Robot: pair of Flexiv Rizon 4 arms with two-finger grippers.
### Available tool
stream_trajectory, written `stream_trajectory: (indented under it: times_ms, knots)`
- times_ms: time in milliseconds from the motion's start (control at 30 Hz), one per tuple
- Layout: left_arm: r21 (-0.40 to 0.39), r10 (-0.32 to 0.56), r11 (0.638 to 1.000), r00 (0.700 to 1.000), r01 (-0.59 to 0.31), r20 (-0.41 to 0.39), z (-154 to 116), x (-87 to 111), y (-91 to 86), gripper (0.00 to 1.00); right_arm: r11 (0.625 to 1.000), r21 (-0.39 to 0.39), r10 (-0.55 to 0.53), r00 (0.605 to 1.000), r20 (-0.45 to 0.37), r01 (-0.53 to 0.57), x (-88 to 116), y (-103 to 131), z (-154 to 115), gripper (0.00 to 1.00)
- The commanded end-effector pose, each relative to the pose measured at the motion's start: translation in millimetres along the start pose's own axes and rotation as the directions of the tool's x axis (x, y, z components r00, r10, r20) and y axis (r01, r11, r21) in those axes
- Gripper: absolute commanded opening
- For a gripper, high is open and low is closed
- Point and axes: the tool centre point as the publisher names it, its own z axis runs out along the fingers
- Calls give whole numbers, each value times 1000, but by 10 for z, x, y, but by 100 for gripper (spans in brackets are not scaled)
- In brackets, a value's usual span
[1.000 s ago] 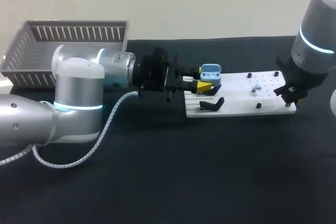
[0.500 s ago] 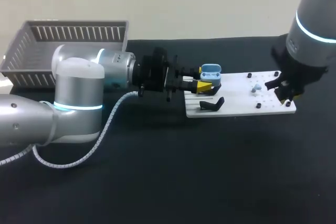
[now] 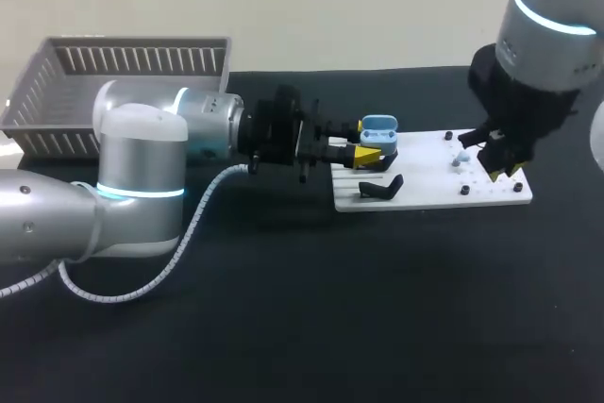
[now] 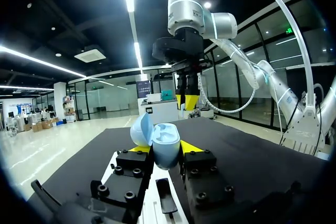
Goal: Pick up each earbud case from the left stands, insert the matching earbuds, close the lid, and place the case in the box.
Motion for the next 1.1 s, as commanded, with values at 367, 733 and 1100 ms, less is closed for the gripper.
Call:
stream_trajectory:
  times_ms: [367,733,1100]
  knots:
    - [-7,3,1000,1000,-3,0,5,3,-17,0,998,-57,25,999,26,-24,-27,56,-68,0]
    - [-7,3,1000,1000,-3,0,5,3,-17,0,975,8,221,975,12,-222,-145,613,-551,0]
    - [-7,3,1000,1000,-3,0,5,3,-17,0,940,184,292,957,11,-288,-250,876,-590,0]
